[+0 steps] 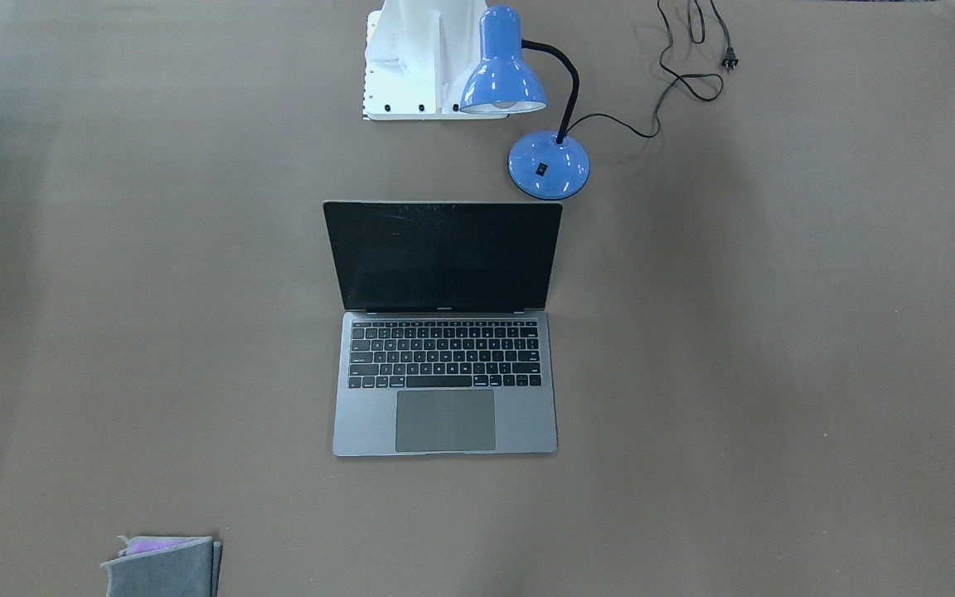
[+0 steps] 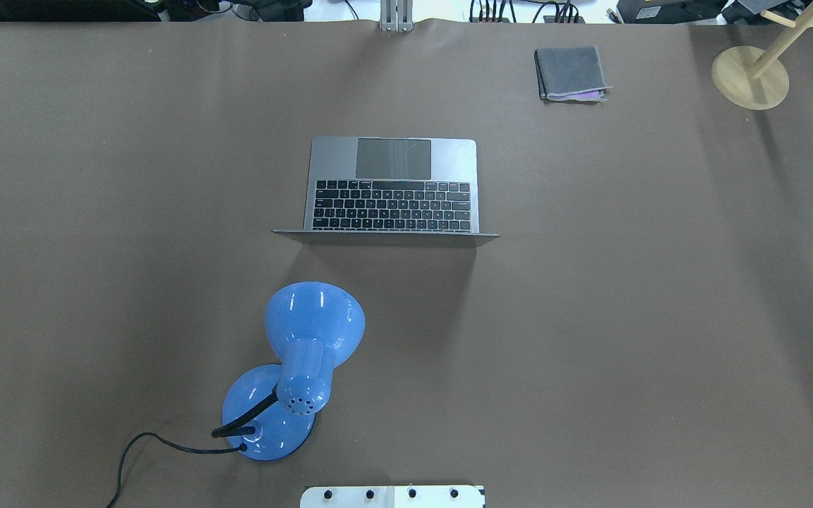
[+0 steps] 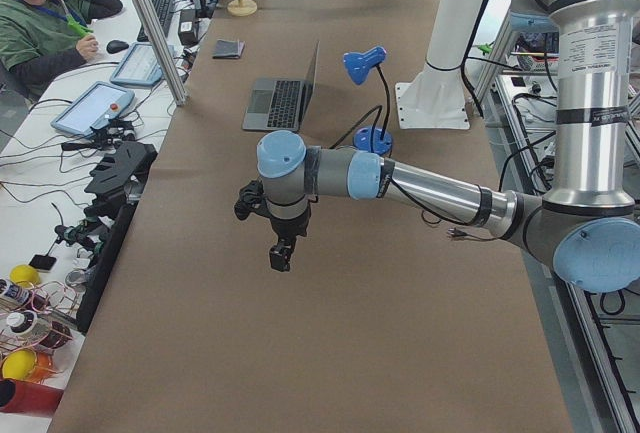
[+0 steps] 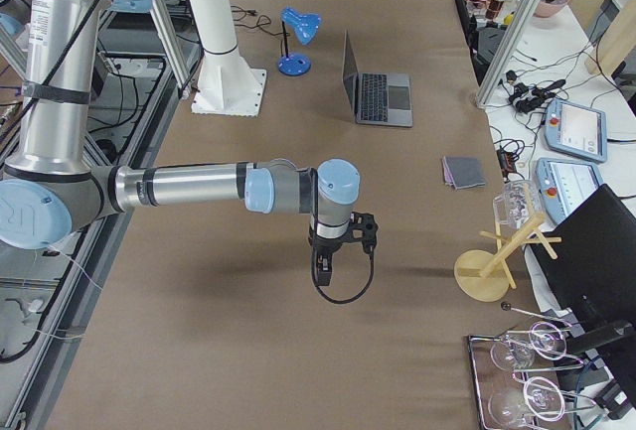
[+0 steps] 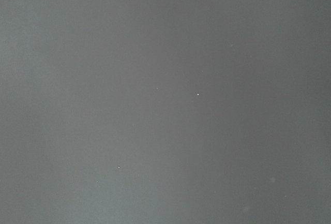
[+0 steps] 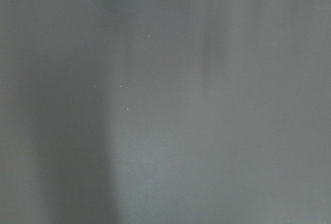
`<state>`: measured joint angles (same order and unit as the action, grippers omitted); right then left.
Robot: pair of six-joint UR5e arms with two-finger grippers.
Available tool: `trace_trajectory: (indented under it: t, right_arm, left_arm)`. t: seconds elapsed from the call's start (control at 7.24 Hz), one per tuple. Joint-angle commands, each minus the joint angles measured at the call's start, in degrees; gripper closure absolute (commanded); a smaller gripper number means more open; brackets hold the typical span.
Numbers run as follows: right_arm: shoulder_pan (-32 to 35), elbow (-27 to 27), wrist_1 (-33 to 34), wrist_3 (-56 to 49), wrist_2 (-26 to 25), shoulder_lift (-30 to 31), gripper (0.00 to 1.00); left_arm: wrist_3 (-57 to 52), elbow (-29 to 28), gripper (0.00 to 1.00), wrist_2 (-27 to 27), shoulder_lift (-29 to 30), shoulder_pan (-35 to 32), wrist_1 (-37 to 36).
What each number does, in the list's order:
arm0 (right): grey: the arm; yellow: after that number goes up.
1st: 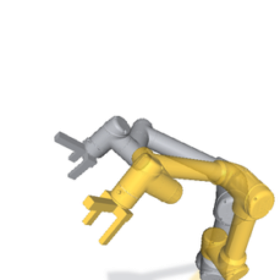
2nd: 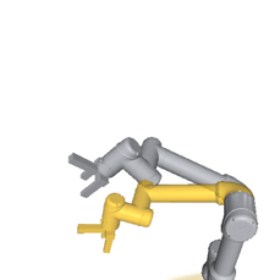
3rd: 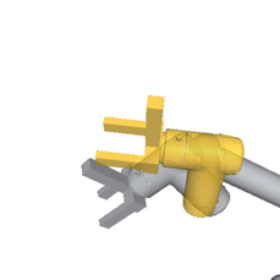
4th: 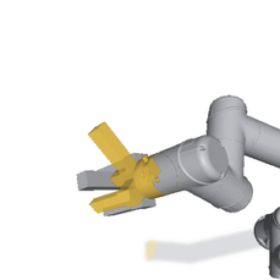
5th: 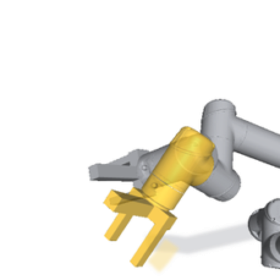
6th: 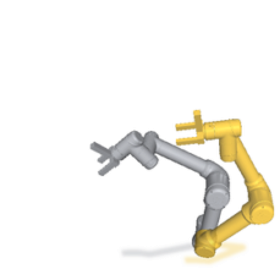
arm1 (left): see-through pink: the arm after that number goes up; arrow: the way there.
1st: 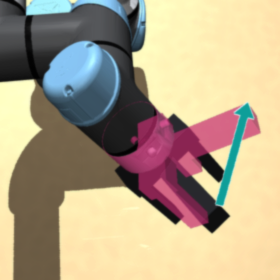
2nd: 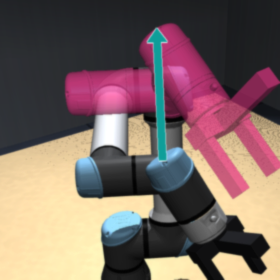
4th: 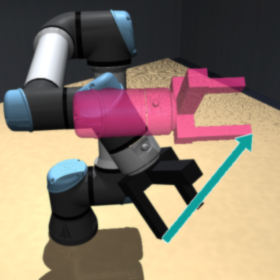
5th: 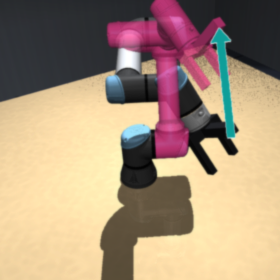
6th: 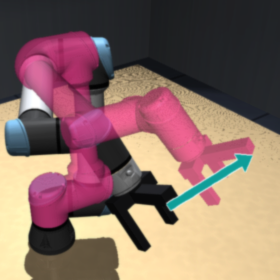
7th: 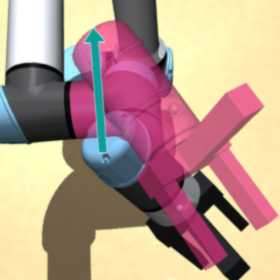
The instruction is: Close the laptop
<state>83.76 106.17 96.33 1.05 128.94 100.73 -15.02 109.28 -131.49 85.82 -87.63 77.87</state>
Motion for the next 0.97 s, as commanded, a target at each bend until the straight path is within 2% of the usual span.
trace_trajectory:
  t: [0.0,0.41,0.55,0.69,0.83]
  right_arm:
    - [0.0,0.0,0.0,-0.1,0.0,0.0,0.0]
    - [0.0,2.4,-0.1,-0.3,-0.4,-1.0,0.0]
    - [0.1,4.8,-0.1,0.3,-0.4,-2.6,0.0]
    - [0.1,7.8,-0.1,0.3,-0.5,-3.3,0.0]
    - [0.2,7.6,-0.4,0.3,-0.4,-3.8,0.0]
  left_arm:
    - [-0.2,0.6,0.01,0.0,-0.1,0.1,-0.2]
    - [-0.1,0.4,0.01,0.2,0.5,0.1,0.3]
    - [0.3,1.9,0.01,0.1,1.1,0.1,1.6]
    - [0.3,3.0,0.01,0.1,1.2,0.0,4.7]
    - [0.3,1.5,0.01,0.1,1.5,0.1,12.0]
